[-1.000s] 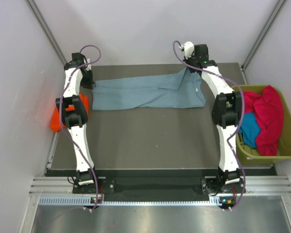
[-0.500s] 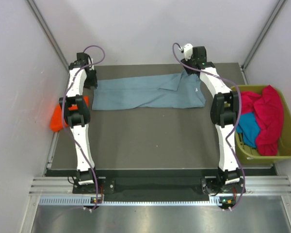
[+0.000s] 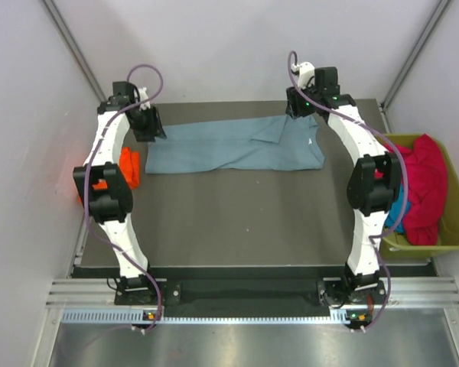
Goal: Fold and stack the t-shirts
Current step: Fold the tshirt
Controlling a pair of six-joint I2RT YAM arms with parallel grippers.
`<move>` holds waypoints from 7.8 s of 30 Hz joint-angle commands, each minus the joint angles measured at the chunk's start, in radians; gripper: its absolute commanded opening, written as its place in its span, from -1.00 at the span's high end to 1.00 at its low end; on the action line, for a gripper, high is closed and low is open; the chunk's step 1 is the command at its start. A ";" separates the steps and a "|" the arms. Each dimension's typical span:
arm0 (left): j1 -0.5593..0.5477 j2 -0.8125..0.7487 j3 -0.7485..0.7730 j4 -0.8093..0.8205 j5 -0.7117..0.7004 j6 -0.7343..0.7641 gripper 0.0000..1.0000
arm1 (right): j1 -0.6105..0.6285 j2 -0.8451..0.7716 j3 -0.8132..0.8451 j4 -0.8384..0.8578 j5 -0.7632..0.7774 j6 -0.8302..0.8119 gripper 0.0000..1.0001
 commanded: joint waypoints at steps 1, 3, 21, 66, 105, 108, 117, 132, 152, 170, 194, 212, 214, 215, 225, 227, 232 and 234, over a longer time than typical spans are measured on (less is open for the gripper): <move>-0.011 0.036 -0.147 -0.019 0.125 -0.061 -0.01 | 0.012 0.031 -0.064 -0.040 -0.208 0.178 0.02; -0.012 0.056 -0.181 -0.019 0.130 -0.066 0.00 | 0.018 0.060 -0.054 -0.038 -0.229 0.211 0.05; -0.014 0.217 -0.111 -0.026 0.004 -0.048 0.04 | 0.031 0.295 0.084 -0.008 -0.229 0.269 0.13; -0.071 0.105 -0.247 -0.025 -0.036 -0.028 0.05 | 0.032 0.260 0.119 0.055 -0.250 0.341 0.29; -0.069 0.155 -0.197 -0.020 -0.042 -0.063 0.09 | 0.025 0.333 0.075 0.002 -0.212 0.284 0.41; -0.069 0.154 -0.197 -0.022 -0.044 -0.058 0.09 | 0.034 0.348 0.093 0.006 -0.215 0.290 0.47; -0.069 0.165 -0.200 -0.019 -0.041 -0.060 0.08 | 0.038 0.336 0.120 0.020 -0.221 0.292 0.94; -0.071 0.162 -0.203 -0.022 -0.044 -0.052 0.08 | 0.052 0.419 0.293 0.097 -0.192 0.330 1.00; -0.120 0.126 -0.240 -0.029 -0.067 -0.031 0.07 | 0.129 0.511 0.456 0.221 -0.122 0.383 0.04; -0.062 0.105 -0.183 -0.043 -0.114 -0.012 0.01 | -0.103 -0.009 -0.156 0.034 -0.164 0.344 -0.19; 0.023 0.151 -0.125 -0.072 -0.189 0.008 -0.18 | -0.184 -0.192 -0.491 -0.074 -0.088 0.237 -0.18; 0.026 0.203 -0.132 -0.066 -0.185 -0.005 0.12 | -0.187 -0.107 -0.488 -0.090 -0.098 0.165 0.46; 0.026 0.205 -0.135 -0.065 -0.194 -0.006 0.39 | -0.187 -0.095 -0.471 -0.092 -0.095 0.152 0.69; 0.026 0.205 -0.138 -0.065 -0.194 -0.006 0.46 | -0.187 -0.083 -0.463 -0.092 -0.094 0.151 0.74; 0.034 0.203 -0.149 -0.062 -0.211 -0.002 1.00 | -0.187 -0.055 -0.439 -0.092 -0.074 0.129 1.00; 0.035 0.206 -0.154 -0.060 -0.209 -0.002 1.00 | -0.187 -0.057 -0.439 -0.094 -0.072 0.128 1.00; 0.040 0.209 -0.155 -0.060 -0.209 -0.002 1.00 | -0.187 -0.060 -0.442 -0.095 -0.052 0.119 0.99; 0.040 0.209 -0.152 -0.063 -0.205 -0.002 1.00 | -0.187 -0.067 -0.443 -0.095 -0.023 0.126 0.39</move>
